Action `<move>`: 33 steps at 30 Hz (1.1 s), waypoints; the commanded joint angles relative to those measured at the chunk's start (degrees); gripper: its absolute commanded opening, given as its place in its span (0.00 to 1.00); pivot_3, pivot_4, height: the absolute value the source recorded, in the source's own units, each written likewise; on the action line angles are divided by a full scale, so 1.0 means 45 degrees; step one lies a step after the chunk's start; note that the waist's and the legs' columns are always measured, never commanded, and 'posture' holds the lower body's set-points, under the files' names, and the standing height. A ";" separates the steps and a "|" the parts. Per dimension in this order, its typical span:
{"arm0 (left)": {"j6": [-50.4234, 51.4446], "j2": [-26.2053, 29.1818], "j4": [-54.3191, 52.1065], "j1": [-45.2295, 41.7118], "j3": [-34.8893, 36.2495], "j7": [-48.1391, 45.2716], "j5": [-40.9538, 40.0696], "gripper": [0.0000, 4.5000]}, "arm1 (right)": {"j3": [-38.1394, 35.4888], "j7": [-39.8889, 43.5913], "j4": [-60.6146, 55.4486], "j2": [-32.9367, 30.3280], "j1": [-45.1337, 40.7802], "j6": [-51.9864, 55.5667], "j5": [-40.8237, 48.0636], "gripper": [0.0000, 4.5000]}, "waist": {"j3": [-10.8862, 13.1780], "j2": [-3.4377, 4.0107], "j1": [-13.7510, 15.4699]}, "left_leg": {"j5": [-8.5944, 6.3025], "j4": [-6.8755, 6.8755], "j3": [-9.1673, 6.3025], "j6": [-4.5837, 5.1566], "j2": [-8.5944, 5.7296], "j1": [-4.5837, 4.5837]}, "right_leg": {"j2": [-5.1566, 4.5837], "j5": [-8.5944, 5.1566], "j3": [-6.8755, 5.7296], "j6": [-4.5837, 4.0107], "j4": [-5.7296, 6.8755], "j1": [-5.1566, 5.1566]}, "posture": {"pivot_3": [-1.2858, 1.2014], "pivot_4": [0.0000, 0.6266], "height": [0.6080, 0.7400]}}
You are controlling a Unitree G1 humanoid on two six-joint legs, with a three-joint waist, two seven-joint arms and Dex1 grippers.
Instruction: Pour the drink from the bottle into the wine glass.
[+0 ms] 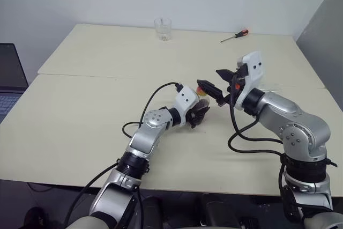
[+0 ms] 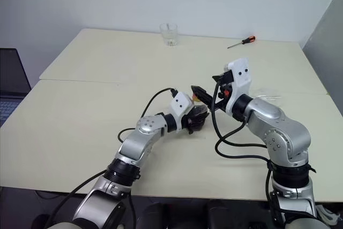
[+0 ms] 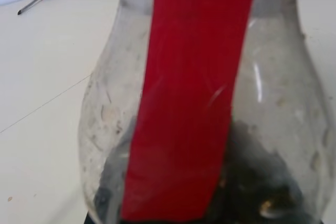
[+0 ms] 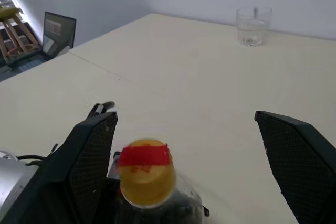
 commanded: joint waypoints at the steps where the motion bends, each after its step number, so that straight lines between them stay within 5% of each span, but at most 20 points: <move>1: -0.0129 -0.0106 -0.0497 -0.0326 0.0084 0.0049 -0.0078 0.30 | -0.0182 0.0057 -0.1004 -0.0135 0.0035 0.0167 0.0337 1.00 | 0.0000 0.0000 0.0002 | 0.0000 -0.0002 -0.0004 0.0000 0.0001 0.0000 | 0.0001 0.0000 -0.0003 0.0000 0.0000 0.0000 | 0.52 0.24 1.00; 22: -0.0338 -0.0262 -0.0308 -0.0532 0.0062 0.0145 -0.0041 0.29 | 0.0563 0.0088 -0.0577 -0.0129 0.0176 0.0842 -0.0071 1.00 | 0.0000 0.0000 0.0001 | 0.0000 0.0000 -0.0008 0.0000 0.0000 0.0000 | 0.0001 -0.0003 -0.0004 0.0005 0.0001 0.0001 | 0.52 0.24 1.00; 25: -0.0345 -0.0251 -0.0335 -0.0520 0.0063 0.0162 -0.0040 0.29 | 0.0625 0.0153 -0.0360 -0.0114 0.0154 0.0681 -0.0159 0.86 | 0.0000 0.0000 0.0002 | 0.0000 0.0000 -0.0006 0.0000 0.0000 0.0000 | 0.0001 -0.0003 -0.0004 0.0005 0.0000 0.0002 | 0.52 0.24 1.00; 32: -0.0325 -0.0210 -0.0344 -0.0545 0.0105 0.0157 -0.0041 0.29 | 0.0676 0.0116 -0.0124 0.0075 0.0295 0.0472 -0.0231 0.31 | 0.0001 0.0000 0.0004 | 0.0000 -0.0001 -0.0006 0.0000 0.0001 -0.0001 | 0.0002 -0.0002 -0.0002 0.0002 -0.0001 -0.0001 | 0.52 0.24 1.00; 33: -0.0328 -0.0205 -0.0320 -0.0562 0.0109 0.0154 -0.0045 0.29 | 0.0650 0.0106 -0.0083 0.0098 0.0290 0.0438 -0.0242 0.30 | 0.0001 0.0001 0.0005 | 0.0000 -0.0001 -0.0006 0.0000 0.0001 -0.0001 | 0.0002 -0.0002 -0.0003 0.0003 -0.0001 0.0000 | 0.52 0.24 1.00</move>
